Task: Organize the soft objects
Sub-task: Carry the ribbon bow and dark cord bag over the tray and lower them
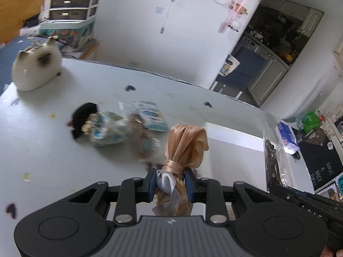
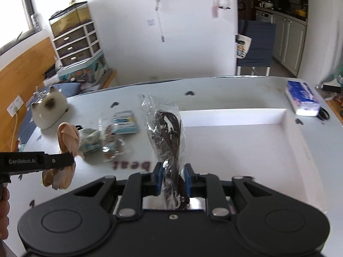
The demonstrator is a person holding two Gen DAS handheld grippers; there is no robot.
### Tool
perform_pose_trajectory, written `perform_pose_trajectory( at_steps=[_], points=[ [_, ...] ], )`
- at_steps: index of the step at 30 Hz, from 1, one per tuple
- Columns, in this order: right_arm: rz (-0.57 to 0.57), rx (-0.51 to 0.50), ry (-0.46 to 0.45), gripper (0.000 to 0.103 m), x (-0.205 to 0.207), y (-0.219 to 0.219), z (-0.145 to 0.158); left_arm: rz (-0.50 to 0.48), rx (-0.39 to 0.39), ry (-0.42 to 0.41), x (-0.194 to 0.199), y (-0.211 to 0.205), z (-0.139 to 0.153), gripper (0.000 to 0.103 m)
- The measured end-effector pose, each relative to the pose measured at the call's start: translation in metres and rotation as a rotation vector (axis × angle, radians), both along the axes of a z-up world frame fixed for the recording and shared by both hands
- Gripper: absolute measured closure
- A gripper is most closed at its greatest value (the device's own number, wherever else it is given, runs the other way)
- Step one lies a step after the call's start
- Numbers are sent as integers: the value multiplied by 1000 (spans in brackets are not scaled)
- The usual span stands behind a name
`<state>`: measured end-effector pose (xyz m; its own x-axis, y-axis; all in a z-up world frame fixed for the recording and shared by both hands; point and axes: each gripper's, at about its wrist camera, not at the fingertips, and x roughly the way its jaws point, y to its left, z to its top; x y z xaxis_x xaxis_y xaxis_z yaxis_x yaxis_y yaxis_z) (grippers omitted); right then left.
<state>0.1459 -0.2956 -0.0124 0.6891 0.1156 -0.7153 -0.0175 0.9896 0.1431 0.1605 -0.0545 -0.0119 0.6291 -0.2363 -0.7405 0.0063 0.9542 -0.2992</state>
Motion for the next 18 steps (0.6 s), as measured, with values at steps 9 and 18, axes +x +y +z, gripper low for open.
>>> perform_pose_trajectory(
  at_steps=[9,18],
  points=[
    [-59,-7,5,81,-9,-72,-4,-64,-65,27,3,-74,-4,74],
    [-132,-12,24,81,-21,-145,-13,-166,-136,79,8,-158,-17,74]
  ],
)
